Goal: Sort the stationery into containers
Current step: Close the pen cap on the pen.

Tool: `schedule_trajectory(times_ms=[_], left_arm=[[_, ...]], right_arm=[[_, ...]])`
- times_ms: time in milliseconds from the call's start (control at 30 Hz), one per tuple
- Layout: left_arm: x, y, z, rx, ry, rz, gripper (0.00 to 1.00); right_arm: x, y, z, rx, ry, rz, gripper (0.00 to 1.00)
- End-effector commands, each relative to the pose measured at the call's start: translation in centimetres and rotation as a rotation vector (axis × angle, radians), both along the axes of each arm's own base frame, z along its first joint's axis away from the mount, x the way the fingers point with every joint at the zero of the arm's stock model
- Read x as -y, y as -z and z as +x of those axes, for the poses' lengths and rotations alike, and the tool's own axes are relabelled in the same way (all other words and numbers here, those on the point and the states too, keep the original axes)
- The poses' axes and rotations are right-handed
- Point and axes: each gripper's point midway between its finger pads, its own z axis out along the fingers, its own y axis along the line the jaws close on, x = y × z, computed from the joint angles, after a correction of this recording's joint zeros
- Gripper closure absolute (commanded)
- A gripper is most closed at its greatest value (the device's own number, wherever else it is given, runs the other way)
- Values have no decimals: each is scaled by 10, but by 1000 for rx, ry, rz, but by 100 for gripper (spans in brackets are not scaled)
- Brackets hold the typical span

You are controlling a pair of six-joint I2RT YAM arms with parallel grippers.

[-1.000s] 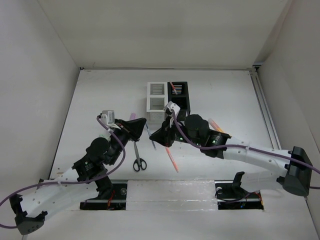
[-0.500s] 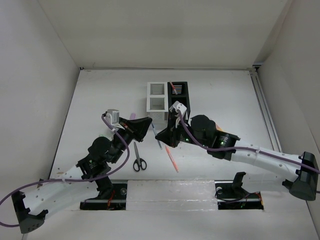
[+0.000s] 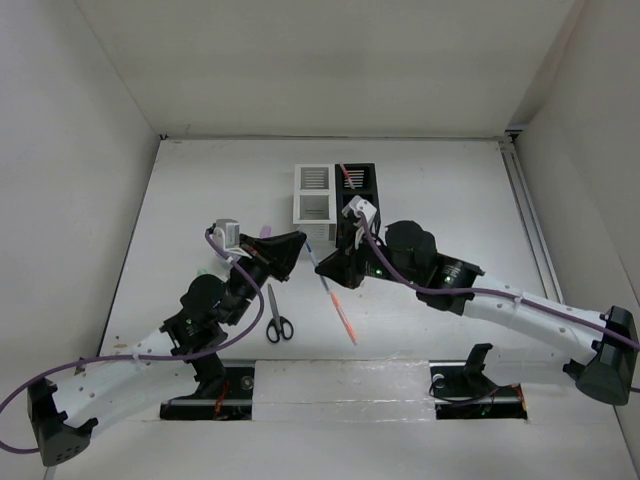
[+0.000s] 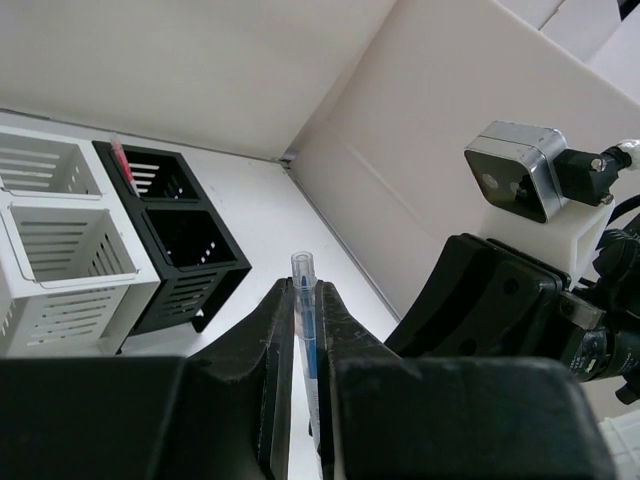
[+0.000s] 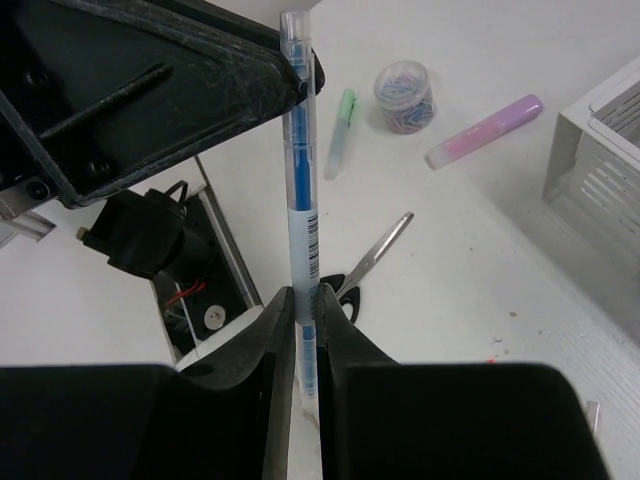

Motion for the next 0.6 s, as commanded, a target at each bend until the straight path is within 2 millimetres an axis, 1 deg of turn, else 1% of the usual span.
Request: schedule_trajectory(times_ms=[0,33,67,100,133,200,233,300,367,400,433,467,500,567], left_arm=[[20,60,-16,-78,128,167,100],[20,60,-16,-78,128,167,100],[22,62,-17,-77,139,168,100],[22,62,-17,-77,139,168,100],[23,65,-16,-82,139,175,100],[24,62,-18,-75,151,169,100],[24,67,-18,-81,151,176,100],[25,64,-19,-73,160,168,100],[25,64,-19,-73,160,168,100],[25,69,-19,-79,160,175,100],[25,69,-19,-79,160,175,100],[25,69,-19,-79,160,175,100],[25,69,-19,-79,160,175,100],[25,69,-19,-79,160,175,100]], right_arm=[[5,-137,18,226,56,348,100],[4,-140,15,220,40,365,100],[5,-140,16,210,38,369,100],[6,-146,15,226,23,389,100],[5,-147,13,215,14,394,100],[3,-150,12,221,3,403,100],[5,-150,16,223,12,402,100],[4,-151,19,225,12,400,100],[6,-159,18,230,4,420,100],[5,-159,17,230,-6,420,100],[6,-166,16,233,-7,438,100],[8,-166,19,235,1,437,100],[8,-171,18,241,1,446,100],[8,-171,16,241,-10,445,100]])
